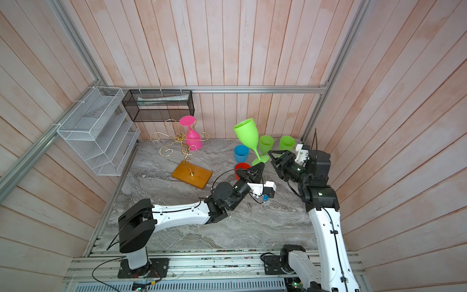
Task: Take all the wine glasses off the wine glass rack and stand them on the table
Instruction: 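Close the right gripper on the green glass foot beside the left gripper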
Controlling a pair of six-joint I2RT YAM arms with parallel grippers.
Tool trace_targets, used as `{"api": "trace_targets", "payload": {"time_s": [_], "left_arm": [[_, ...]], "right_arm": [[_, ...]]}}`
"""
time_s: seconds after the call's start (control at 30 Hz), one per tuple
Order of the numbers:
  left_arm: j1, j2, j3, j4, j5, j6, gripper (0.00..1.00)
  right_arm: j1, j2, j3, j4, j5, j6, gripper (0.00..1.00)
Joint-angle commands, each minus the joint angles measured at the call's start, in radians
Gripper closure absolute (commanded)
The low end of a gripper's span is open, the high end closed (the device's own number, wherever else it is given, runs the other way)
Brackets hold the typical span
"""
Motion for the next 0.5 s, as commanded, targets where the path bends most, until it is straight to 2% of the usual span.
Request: {"api": "trace_targets", "payload": {"time_s": [0.0, 0.47], "left_arm": [[-0.006, 0.023, -0.001, 0.068, 0.024, 0.035, 1.00], [-0.006, 0.047, -0.006, 0.123, 0.047, 0.061, 1.00]], "right_arm": [[-0.004, 0.012, 0.002, -0.020, -0.023, -0.026, 0.45], [0.045, 0.052, 0.009, -0.053, 0.032, -0.059, 0.69]]}}
